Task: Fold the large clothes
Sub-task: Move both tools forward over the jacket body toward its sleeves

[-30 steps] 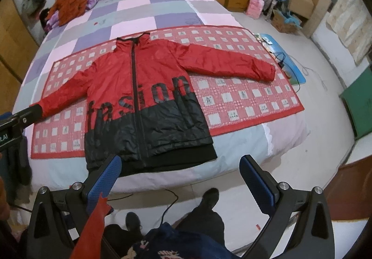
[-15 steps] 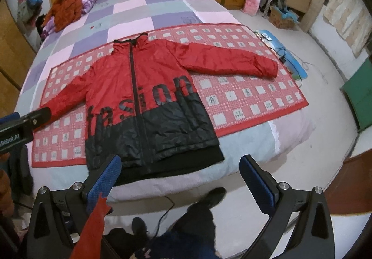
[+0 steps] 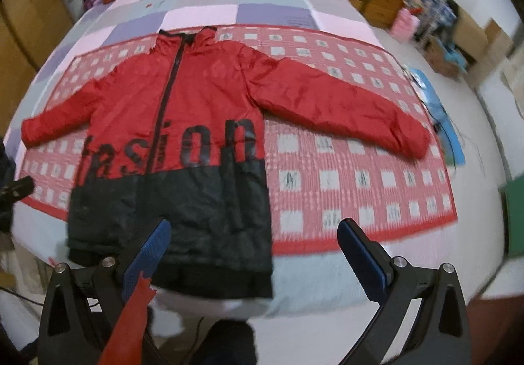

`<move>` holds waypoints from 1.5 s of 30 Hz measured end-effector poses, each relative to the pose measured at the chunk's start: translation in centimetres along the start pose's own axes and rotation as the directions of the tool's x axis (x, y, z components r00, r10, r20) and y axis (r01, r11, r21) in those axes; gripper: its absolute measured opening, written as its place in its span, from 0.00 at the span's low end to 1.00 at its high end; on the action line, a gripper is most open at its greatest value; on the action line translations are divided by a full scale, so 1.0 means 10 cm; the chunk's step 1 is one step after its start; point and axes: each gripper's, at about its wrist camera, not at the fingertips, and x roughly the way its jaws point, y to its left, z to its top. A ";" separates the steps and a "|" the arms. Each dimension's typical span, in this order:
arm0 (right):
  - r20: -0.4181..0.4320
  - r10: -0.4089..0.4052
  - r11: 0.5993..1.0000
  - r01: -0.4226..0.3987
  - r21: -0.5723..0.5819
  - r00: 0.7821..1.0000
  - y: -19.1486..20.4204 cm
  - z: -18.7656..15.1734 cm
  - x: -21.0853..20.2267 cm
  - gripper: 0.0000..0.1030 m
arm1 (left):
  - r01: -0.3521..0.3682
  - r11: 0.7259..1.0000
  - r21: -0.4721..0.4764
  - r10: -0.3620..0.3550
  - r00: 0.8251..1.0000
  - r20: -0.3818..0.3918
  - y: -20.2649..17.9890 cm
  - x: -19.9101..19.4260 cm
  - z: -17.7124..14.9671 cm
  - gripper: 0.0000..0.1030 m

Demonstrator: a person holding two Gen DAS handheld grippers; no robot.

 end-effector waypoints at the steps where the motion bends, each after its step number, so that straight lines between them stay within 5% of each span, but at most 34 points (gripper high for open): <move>1: -0.003 -0.002 1.000 0.002 -0.026 1.000 -0.02 0.06 0.18 1.00 | -0.009 1.000 -0.006 0.009 1.000 -0.003 -0.01 0.09 0.00 1.00; 15: 0.043 -0.006 0.986 0.013 -0.165 0.999 0.60 0.25 1.97 1.00 | -0.087 0.982 0.166 0.073 0.994 0.087 -0.10 1.98 0.34 1.00; 17: 0.012 -0.025 0.980 0.027 -0.198 1.000 0.62 0.15 2.25 1.00 | -0.012 0.984 0.179 -0.006 0.995 0.099 0.09 2.18 0.24 1.00; 22: 0.067 -0.014 0.999 0.017 -0.044 0.998 -0.10 -0.17 2.34 1.00 | 0.058 0.986 0.159 -0.086 0.981 0.172 0.52 2.12 0.06 1.00; 26: 0.036 -0.162 0.987 0.162 0.005 0.986 -0.36 -0.35 2.16 1.00 | 0.020 0.987 0.160 -0.052 0.980 0.194 0.64 1.89 -0.11 1.00; 28: 0.059 -0.208 0.978 0.207 0.025 0.976 -0.25 -0.42 1.95 1.00 | 0.061 0.986 0.158 -0.094 0.973 0.209 0.67 1.74 -0.24 1.00; 32: 0.086 -0.118 0.991 0.123 -0.056 0.989 0.34 -0.59 1.68 1.00 | 0.114 0.952 0.283 -0.169 0.970 0.176 0.48 1.63 -0.64 1.00; 35: 0.028 -0.068 0.980 0.072 -0.185 0.997 0.78 -0.82 1.73 1.00 | 0.101 0.939 0.328 -0.156 0.977 0.143 0.56 1.81 -0.81 1.00; 39: -0.047 -0.140 0.982 0.133 -0.134 0.989 0.42 -1.00 1.90 1.00 | 0.085 0.954 0.287 -0.127 0.983 0.132 0.89 1.85 -0.65 1.00; 41: -0.073 -0.163 0.985 0.158 -0.069 0.984 0.12 -1.03 1.87 1.00 | -0.006 0.961 0.276 -0.045 0.983 0.178 0.96 1.78 -0.49 1.00; 45: 0.008 -0.120 0.982 0.120 -0.144 0.993 0.16 -0.72 1.70 1.00 | -0.024 0.982 0.189 -0.023 0.970 0.242 0.90 1.65 -0.07 1.00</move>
